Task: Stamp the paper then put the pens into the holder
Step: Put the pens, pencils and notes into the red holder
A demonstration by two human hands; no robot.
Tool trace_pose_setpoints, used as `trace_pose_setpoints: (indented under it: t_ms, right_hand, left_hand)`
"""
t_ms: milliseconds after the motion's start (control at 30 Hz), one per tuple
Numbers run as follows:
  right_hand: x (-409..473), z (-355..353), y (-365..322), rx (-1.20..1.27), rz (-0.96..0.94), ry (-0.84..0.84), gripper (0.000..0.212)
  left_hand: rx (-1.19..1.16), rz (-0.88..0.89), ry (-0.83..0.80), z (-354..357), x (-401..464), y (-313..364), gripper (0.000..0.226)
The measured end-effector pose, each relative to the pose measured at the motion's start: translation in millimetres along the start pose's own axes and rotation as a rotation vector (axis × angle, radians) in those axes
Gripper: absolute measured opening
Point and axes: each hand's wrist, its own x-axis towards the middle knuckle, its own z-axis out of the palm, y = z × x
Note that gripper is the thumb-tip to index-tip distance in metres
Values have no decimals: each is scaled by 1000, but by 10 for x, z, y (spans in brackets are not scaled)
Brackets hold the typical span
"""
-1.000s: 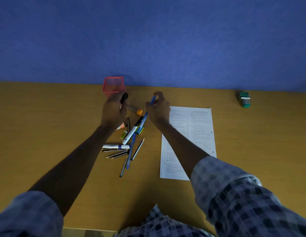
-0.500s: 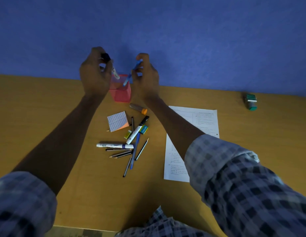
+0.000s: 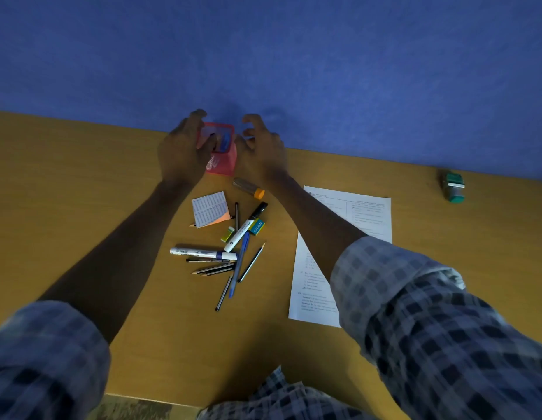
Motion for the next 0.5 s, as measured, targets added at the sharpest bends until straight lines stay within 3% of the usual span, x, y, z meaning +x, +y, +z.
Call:
trace_pose_setpoints:
  t_ms: [133, 233, 333, 433, 500]
  right_hand:
    - [-171, 13, 208, -77, 61, -27, 26]
    - [-303, 97, 400, -189, 147, -158, 39]
    - [-393, 197, 530, -312, 201, -247, 58]
    - [-466, 249, 604, -395, 204, -273, 36]
    - [-511, 268, 638, -409, 199, -265, 29]
  left_hand:
    - [-56, -145, 153, -40, -215, -24, 41]
    - [-98, -326, 180, 38, -462, -119, 24]
    - [-115, -482, -66, 162, -692, -247, 22]
    - [23, -455, -445, 221, -839, -328, 48]
    - [90, -424, -547, 229, -896, -351, 60]
